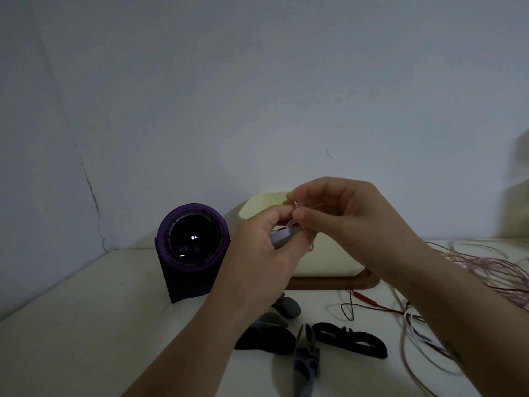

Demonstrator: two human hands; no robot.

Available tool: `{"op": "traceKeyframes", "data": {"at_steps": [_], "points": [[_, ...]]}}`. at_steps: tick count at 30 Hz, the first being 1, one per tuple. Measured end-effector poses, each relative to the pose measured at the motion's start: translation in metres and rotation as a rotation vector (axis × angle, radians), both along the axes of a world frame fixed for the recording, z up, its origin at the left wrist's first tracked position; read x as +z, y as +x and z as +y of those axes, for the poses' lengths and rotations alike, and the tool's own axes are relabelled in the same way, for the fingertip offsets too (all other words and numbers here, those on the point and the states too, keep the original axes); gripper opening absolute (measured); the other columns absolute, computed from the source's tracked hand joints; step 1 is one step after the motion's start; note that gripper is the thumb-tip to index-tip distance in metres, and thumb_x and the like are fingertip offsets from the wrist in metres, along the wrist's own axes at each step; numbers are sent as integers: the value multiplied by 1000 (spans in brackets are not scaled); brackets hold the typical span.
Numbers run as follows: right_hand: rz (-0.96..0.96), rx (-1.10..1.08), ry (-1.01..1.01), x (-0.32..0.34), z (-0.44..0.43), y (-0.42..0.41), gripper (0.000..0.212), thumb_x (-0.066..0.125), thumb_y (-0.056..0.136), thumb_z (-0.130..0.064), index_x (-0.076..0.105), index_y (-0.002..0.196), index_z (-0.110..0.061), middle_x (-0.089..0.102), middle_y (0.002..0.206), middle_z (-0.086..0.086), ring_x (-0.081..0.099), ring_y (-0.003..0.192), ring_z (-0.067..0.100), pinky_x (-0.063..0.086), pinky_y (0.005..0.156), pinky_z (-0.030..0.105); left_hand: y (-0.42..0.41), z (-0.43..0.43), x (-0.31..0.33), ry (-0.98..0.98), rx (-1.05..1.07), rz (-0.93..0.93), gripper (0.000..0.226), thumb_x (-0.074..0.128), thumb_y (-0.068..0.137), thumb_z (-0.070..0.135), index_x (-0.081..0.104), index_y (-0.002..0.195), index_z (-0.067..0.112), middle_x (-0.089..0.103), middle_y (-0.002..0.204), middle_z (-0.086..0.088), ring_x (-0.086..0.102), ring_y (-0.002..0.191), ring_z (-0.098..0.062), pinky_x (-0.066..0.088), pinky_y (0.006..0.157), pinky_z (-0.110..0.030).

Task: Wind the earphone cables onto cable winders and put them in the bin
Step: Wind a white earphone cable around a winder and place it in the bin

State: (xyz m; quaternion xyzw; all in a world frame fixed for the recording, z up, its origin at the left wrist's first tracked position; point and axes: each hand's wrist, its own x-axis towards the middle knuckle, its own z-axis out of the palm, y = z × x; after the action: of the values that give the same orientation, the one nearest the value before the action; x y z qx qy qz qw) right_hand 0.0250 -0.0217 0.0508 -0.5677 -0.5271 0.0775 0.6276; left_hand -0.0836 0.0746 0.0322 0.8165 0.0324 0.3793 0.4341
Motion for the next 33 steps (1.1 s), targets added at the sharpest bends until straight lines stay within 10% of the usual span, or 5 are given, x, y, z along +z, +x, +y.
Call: {"op": "traceKeyframes", "data": {"at_steps": [15,33], "points": [[136,188,-119,-4,-4,18,47,67,77,-17,60,122,-28,61,123,1,65,106,18,52,95,36,3,12,0,-81,-13,-43,27,61,87,31,49,108,43,71,93,13,62,64,-2,52,66,-17],[318,284,123,-8,10,-7,47,67,80,4,58,119,-19,67,98,6,65,87,24,55,84,35,4,4,0,-90,-13,-327,11,49,90,27,59,94,31,70,89,12,67,77,-3,51,64,-16]]}}
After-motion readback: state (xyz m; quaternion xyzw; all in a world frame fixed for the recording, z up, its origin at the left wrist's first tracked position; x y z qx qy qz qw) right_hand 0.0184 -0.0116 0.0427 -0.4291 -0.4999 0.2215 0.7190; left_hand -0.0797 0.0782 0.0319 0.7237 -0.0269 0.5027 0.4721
